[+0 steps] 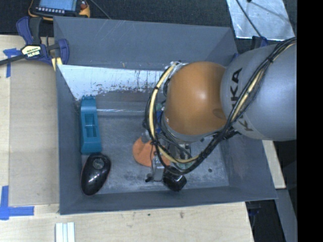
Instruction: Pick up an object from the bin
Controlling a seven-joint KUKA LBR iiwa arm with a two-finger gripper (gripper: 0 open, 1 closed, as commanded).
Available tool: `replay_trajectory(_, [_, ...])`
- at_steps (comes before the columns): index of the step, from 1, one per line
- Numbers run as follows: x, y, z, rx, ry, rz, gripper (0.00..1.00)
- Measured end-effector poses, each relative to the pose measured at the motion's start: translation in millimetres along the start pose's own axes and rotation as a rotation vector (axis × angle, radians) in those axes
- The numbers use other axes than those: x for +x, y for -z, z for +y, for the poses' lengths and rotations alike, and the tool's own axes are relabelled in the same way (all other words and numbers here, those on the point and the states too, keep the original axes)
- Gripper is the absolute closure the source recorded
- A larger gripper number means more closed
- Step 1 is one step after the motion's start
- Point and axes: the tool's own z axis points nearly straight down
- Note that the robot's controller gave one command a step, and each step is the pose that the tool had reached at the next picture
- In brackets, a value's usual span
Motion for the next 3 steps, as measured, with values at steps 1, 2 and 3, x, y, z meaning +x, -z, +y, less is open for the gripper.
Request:
replay_trajectory(1, [-1.9, 4.1, -0.4, -0.002, -0.002, -0.008, 0.00])
replay_trajectory(2, [-36.9, -24.3, -4.6, -0.002, 0.076, -0.014, 0.00])
replay_trajectory(3, [-54.8, -42.6, -12.3, -0.001, 0.144, -0.009, 0.00])
